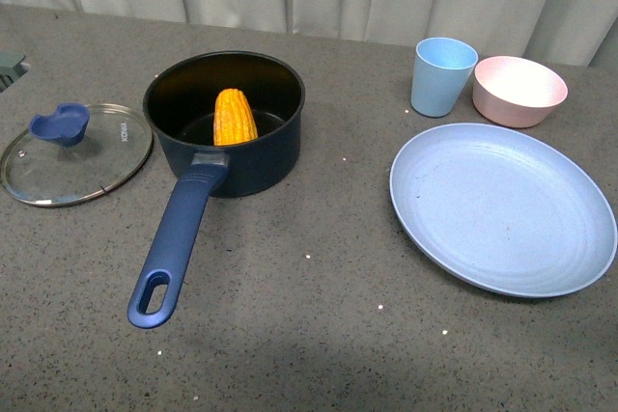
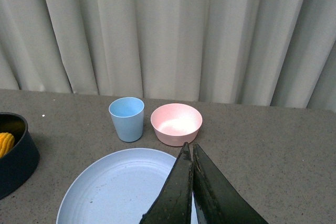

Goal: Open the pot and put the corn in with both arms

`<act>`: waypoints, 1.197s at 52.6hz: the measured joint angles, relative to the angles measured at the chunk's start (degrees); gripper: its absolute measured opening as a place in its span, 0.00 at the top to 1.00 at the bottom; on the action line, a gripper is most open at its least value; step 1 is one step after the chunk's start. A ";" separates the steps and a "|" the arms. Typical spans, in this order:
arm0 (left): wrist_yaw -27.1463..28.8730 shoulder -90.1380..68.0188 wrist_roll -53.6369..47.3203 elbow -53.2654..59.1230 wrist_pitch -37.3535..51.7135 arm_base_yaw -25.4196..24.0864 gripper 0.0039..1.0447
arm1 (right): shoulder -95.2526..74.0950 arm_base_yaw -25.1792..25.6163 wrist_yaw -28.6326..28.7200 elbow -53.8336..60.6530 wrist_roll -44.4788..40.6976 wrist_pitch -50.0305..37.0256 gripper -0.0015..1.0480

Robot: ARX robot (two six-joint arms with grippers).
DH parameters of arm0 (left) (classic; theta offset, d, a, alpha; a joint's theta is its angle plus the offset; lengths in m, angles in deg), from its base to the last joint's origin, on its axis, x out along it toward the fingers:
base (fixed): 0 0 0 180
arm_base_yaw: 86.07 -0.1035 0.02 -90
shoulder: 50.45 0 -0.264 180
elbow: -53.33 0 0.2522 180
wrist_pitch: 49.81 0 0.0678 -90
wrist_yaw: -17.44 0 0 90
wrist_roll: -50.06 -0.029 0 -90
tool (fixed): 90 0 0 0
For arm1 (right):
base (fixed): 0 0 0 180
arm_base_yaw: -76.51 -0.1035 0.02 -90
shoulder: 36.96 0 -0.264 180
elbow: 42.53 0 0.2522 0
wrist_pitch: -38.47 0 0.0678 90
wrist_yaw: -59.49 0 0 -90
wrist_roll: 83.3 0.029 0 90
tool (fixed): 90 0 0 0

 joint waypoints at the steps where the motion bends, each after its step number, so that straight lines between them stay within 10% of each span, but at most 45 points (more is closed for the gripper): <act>1: 0.02 0.00 0.00 0.00 0.00 0.00 0.06 | 0.52 0.35 0.52 0.09 -0.02 0.39 0.99; 63: 0.00 0.00 0.00 0.00 0.00 0.00 0.06 | 34.77 5.14 4.94 1.33 0.00 32.00 0.99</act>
